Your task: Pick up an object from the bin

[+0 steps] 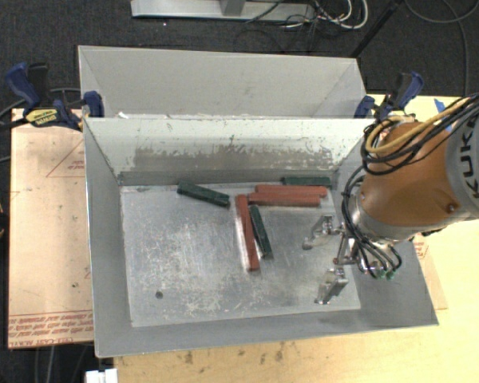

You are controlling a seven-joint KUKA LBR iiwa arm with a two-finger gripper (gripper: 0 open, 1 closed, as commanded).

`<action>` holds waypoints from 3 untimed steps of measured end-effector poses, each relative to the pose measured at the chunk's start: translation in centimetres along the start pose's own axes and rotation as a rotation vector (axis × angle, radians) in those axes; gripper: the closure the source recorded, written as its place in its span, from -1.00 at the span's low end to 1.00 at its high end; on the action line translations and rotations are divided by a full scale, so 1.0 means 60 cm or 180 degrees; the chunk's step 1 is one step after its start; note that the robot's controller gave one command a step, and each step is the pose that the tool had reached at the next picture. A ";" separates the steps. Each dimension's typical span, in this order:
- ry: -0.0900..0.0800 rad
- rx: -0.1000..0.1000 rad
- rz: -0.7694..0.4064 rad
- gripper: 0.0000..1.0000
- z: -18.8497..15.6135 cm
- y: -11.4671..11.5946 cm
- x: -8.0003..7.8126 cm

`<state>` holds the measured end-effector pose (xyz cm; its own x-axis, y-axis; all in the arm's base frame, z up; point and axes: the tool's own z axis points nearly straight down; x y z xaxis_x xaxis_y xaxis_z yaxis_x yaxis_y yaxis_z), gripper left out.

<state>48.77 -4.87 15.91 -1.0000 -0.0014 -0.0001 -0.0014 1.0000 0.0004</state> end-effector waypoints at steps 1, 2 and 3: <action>0.0000 0.0000 -0.0001 -1.00 0.000 0.000 0.000; -0.0002 0.0002 -0.0100 -1.00 -0.022 0.080 -0.066; -0.0034 -0.0007 -0.0182 -1.00 0.048 0.089 -0.061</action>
Offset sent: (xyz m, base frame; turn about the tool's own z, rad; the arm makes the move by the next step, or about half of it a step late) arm 0.0529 0.0666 0.0178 -0.0467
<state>52.44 0.48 13.03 -0.9982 -0.0585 -0.0107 -0.0586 0.9983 0.0023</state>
